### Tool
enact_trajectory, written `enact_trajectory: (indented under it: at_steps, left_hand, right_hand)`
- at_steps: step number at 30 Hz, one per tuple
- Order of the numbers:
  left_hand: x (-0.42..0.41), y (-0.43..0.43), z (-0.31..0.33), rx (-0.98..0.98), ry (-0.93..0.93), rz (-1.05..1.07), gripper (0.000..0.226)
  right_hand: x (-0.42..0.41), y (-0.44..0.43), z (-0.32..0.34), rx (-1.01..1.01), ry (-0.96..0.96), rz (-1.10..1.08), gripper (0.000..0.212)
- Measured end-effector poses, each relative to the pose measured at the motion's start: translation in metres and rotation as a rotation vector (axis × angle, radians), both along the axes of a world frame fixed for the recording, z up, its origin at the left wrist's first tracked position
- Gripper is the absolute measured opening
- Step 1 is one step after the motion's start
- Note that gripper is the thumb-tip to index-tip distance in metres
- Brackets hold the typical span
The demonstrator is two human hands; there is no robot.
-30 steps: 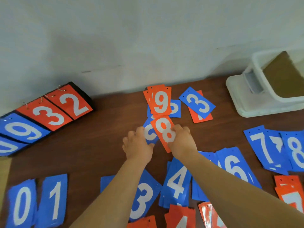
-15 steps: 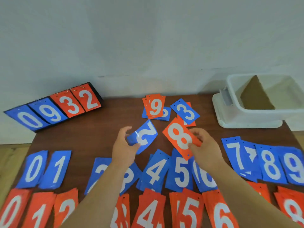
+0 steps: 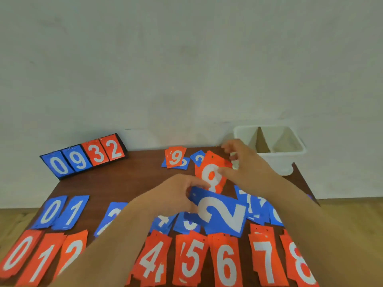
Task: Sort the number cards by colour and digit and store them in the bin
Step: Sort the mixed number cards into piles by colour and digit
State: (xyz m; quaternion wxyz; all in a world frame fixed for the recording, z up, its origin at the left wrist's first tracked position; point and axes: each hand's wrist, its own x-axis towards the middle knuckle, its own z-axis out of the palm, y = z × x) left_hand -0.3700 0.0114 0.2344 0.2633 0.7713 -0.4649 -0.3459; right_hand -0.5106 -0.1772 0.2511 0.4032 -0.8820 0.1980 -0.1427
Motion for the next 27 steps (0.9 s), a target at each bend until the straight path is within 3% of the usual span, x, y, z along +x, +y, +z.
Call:
enact_trajectory:
  at_steps: [2, 4, 7, 14, 19, 27]
  left_hand:
    - [-0.008, -0.001, -0.01, -0.095, 0.056, 0.14, 0.062]
    - [-0.016, -0.001, -0.021, -0.138, 0.093, 0.238, 0.06]
    - [-0.02, -0.002, -0.043, -0.175, 0.174, 0.301, 0.061]
    - [-0.006, 0.023, -0.084, -0.085, 0.19, 0.506, 0.041]
    - [0.007, 0.034, -0.105, 0.046, 0.127, 0.435, 0.041]
    - [-0.03, -0.014, -0.127, 0.143, 0.059, 0.141, 0.039]
  right_hand:
    - [-0.022, -0.003, -0.012, 0.111, 0.043, -0.091, 0.047]
    - [-0.041, -0.004, -0.027, 0.208, 0.114, -0.04, 0.036]
    - [-0.053, -0.003, -0.048, 0.16, 0.12, -0.036, 0.022]
    - [-0.069, -0.01, -0.103, 0.356, -0.037, -0.704, 0.025]
    - [-0.091, -0.01, -0.132, 0.472, -0.04, -0.93, 0.02]
    - [-0.16, -0.012, -0.148, 0.598, -0.133, -1.287, 0.019]
